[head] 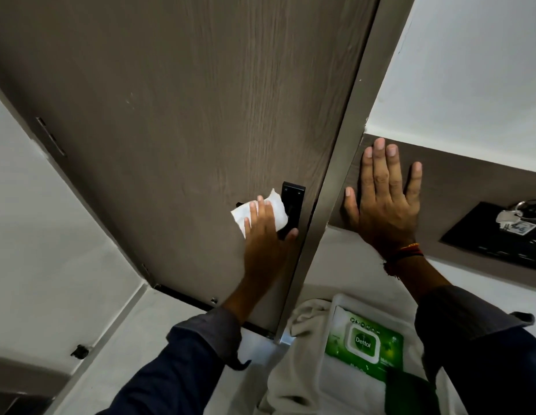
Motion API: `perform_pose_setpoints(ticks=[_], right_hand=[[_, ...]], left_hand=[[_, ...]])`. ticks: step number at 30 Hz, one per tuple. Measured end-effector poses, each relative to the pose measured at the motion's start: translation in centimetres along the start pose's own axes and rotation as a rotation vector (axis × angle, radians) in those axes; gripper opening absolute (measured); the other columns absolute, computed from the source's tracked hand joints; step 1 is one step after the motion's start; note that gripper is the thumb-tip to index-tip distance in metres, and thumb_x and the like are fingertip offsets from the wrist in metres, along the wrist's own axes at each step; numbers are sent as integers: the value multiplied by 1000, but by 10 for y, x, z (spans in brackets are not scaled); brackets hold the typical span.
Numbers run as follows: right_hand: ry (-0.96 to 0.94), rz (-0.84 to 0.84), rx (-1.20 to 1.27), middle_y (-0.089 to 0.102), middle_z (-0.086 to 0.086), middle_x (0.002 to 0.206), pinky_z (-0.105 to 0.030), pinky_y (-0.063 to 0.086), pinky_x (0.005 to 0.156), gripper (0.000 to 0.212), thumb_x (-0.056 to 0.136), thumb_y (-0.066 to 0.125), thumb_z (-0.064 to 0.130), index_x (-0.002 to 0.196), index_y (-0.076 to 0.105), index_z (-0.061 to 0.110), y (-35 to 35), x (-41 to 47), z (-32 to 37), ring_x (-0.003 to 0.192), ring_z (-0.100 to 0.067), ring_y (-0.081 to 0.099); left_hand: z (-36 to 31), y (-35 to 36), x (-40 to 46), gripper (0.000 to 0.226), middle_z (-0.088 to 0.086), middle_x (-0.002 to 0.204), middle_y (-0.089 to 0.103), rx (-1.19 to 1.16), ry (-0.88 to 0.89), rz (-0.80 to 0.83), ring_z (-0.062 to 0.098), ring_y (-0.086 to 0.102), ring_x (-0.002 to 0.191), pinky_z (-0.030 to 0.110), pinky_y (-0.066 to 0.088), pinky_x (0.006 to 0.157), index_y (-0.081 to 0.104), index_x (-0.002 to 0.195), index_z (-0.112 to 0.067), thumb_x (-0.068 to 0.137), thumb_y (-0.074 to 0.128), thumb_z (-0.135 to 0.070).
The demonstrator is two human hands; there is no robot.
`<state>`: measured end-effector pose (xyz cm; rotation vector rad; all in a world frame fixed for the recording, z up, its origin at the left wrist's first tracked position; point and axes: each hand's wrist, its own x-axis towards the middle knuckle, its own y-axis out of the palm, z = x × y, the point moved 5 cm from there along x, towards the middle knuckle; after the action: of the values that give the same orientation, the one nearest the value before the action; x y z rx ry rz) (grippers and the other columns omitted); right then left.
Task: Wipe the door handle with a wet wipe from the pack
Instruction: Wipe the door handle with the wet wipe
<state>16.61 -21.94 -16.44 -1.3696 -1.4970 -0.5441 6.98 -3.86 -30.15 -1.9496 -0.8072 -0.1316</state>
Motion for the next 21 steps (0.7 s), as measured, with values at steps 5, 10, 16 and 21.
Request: perform_pose_setpoints(ticks=[5, 10, 16, 21], right_hand=[[4, 1, -7, -6, -9, 172, -50, -2, 130, 76, 102, 43, 45, 162, 17, 6, 1, -1, 0, 160, -24, -2], [1, 10, -8, -5, -9, 172, -50, -1, 130, 77, 102, 44, 45, 162, 16, 7, 2, -2, 0, 160, -24, -1], [-3, 26, -23, -6, -9, 172, -51, -2, 130, 79, 101, 44, 45, 162, 13, 6, 2, -2, 1, 160, -25, -2], [24, 64, -45, -10, -9, 172, -51, -6, 129, 79, 101, 39, 45, 162, 9, 6, 3, -1, 2, 160, -24, -6]], left_hand=[[-5, 10, -6, 87, 13, 167, 24, 175, 411, 63, 31, 18, 156, 49, 21, 126, 25, 158, -6, 95, 52, -59], [43, -1, 25, 77, 9, 165, 32, 411, 842, 128, 28, 28, 153, 50, 21, 125, 29, 158, -11, 94, 59, -43], [67, -10, 41, 76, 6, 162, 33, 506, 1010, 65, 26, 29, 149, 51, 25, 121, 30, 157, -12, 93, 59, -41], [51, -13, 37, 65, 7, 160, 41, 380, 1087, 38, 28, 37, 148, 51, 29, 123, 40, 153, -12, 96, 63, -33]])
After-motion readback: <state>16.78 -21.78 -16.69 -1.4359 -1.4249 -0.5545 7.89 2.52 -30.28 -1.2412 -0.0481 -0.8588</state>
